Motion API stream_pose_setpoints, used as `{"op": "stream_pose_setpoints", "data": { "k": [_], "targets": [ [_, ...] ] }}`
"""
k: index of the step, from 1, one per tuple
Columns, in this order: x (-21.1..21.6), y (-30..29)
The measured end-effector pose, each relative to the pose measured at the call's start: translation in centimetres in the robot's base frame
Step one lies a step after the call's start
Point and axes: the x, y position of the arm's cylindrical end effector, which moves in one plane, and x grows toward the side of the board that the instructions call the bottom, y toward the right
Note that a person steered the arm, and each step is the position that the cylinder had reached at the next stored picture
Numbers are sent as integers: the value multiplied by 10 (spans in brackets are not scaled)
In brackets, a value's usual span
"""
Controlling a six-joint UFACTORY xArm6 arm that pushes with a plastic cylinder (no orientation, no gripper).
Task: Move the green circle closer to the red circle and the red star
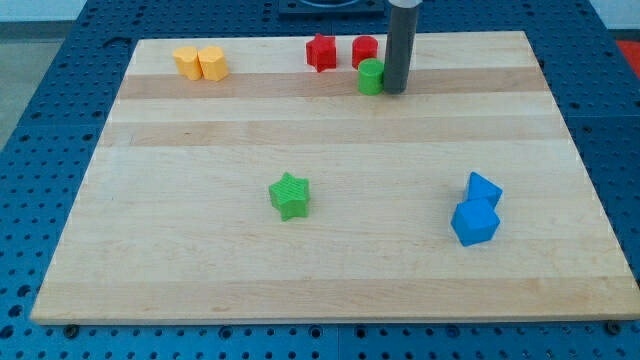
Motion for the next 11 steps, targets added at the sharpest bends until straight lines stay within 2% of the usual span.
{"op": "stream_pose_setpoints", "data": {
  "k": [11],
  "targets": [
    [-3,-47]
  ]
}}
